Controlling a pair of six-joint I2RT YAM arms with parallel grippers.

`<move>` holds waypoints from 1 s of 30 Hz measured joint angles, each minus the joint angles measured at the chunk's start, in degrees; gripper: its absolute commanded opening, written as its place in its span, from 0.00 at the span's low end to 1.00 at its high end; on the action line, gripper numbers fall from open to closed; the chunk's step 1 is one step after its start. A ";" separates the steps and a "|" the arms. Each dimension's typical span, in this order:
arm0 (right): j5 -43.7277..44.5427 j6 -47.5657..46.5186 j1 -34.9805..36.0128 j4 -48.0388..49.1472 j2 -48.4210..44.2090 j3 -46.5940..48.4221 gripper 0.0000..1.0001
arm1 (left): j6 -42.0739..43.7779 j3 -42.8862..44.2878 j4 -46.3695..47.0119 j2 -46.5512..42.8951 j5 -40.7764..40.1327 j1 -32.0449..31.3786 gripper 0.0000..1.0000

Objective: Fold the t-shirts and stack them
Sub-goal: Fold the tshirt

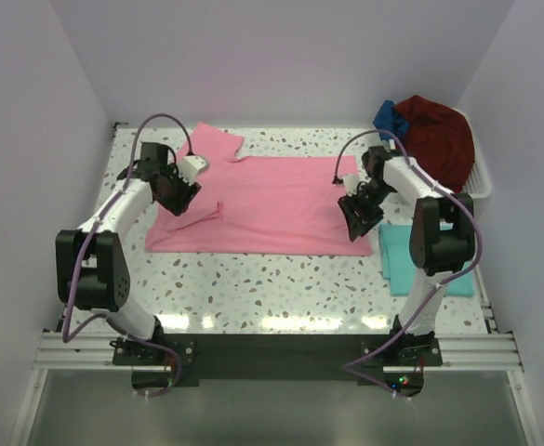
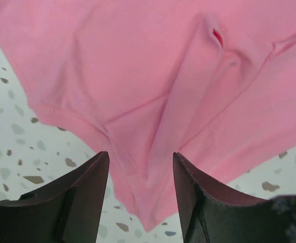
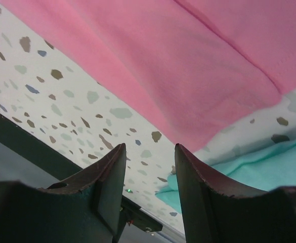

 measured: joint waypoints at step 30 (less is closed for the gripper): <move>-10.34 25.75 33.55 42.12 28.81 35.80 0.55 | 1.44 -4.22 -6.40 6.73 9.75 11.69 0.45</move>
